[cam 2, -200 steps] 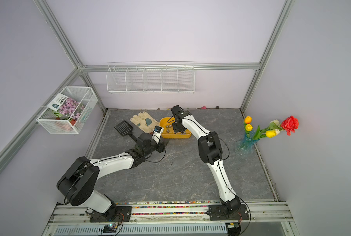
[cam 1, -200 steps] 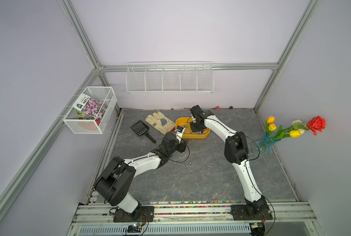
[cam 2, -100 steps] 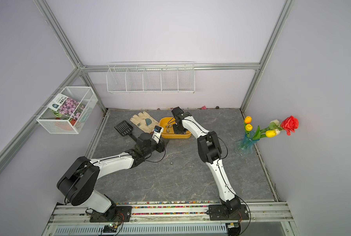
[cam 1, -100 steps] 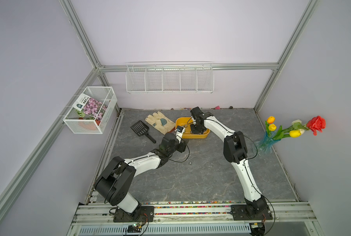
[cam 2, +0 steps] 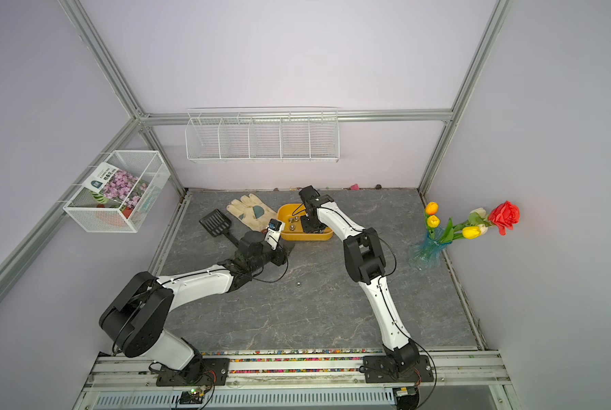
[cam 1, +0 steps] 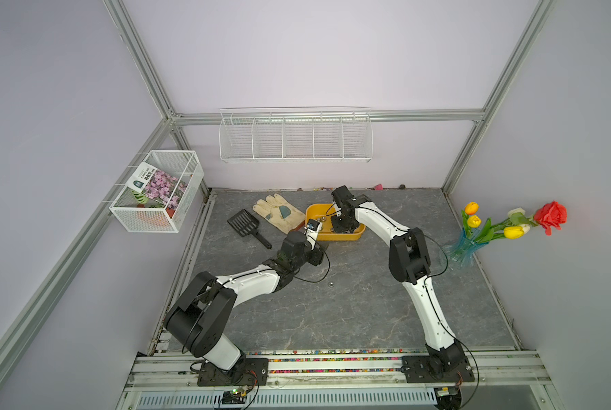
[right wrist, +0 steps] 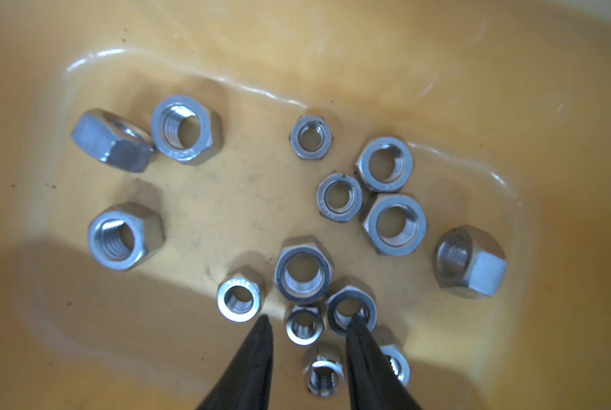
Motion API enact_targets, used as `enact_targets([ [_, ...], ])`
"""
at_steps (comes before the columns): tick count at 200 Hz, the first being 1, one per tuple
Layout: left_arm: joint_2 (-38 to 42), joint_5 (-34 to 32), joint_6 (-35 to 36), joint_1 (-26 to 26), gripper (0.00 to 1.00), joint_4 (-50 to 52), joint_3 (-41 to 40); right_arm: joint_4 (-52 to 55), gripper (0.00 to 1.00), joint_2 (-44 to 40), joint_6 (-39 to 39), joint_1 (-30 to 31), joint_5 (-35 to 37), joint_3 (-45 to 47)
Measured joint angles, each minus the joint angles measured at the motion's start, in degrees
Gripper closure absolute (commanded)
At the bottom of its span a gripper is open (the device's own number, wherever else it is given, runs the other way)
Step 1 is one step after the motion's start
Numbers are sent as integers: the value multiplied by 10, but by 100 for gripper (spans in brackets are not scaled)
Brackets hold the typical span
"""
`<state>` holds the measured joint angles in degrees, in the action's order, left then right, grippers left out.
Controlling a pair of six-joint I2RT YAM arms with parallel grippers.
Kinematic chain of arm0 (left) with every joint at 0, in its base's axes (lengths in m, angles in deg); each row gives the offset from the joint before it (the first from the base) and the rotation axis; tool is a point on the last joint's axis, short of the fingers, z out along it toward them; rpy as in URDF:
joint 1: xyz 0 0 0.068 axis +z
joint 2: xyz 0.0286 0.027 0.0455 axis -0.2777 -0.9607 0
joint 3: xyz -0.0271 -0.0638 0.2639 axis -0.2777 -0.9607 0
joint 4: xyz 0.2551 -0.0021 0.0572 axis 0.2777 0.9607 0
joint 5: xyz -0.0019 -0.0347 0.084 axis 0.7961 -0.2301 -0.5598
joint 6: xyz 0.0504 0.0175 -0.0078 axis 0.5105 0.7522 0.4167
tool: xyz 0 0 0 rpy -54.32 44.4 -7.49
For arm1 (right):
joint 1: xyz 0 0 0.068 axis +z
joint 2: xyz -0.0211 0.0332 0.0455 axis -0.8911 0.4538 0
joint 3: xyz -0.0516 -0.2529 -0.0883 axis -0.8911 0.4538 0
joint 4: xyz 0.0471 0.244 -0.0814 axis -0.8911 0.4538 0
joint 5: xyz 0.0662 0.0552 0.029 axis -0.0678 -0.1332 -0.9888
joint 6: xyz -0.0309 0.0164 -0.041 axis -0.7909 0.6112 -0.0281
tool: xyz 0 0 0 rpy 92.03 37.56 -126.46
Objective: Put the nuts on the desktop into the storage box
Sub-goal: Place the nut in the storage box, then pick up the nut from the center of the board.
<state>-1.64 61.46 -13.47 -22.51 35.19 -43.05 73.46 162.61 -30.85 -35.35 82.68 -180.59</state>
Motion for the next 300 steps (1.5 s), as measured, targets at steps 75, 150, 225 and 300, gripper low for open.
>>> enact_targets([
  [75,106,11,-1,0,34,21,-28,-15,60,-137,-16,13,-1,79],
  [150,183,-12,-49,-19,34,80,-105,-55,58,-308,-21,96,25,291],
  [225,263,-57,-104,-81,34,133,-177,-74,58,-363,-4,165,23,474],
  [300,342,-114,-186,-164,34,220,-218,-101,58,-362,31,232,16,504],
])
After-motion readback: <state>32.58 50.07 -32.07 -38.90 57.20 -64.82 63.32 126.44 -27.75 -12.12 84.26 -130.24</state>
